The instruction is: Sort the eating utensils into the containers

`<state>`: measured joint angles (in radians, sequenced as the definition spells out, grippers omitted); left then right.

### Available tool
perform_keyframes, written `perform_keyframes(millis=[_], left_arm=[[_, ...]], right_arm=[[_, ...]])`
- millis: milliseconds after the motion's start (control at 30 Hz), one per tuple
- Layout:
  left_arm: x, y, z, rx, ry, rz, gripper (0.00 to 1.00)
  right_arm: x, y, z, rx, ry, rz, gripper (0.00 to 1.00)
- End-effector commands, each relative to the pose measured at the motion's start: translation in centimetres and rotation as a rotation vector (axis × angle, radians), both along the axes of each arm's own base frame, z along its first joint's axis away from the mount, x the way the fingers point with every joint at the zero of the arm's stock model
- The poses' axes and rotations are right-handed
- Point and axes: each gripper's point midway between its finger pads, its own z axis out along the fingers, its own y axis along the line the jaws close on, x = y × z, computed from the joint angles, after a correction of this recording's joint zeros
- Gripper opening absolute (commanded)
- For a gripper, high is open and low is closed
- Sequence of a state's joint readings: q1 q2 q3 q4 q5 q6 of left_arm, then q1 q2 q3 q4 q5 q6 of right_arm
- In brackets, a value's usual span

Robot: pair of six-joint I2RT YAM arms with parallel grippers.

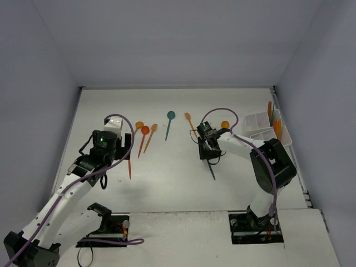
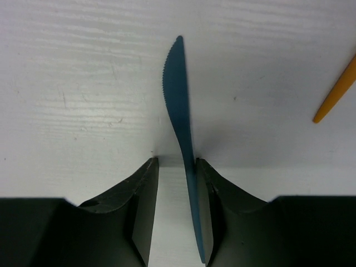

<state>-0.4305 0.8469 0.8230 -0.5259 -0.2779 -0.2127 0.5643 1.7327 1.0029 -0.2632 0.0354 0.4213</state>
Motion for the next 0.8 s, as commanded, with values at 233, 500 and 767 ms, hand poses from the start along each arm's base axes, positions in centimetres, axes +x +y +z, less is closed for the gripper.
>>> perform_keyframes(millis=[233,500,767], left_arm=[[0.9,-0.2,1.8,-0.017,-0.067,0.003,0.80],[0.9,0.0,2.0,-0.016,-0.077,0.007,0.80],[0.7,0.2,2.6,-0.021,-0.098,0.015,0.80]], right_arm=[[2.0,0.9,1.0,-0.006,-0.032,0.038,0.00],[7.2,1.6,11.7,0.062,-0.326,0.083,0.00],[10.5,-7.3,26.1,0.033,-0.697,-0.066,0.00]])
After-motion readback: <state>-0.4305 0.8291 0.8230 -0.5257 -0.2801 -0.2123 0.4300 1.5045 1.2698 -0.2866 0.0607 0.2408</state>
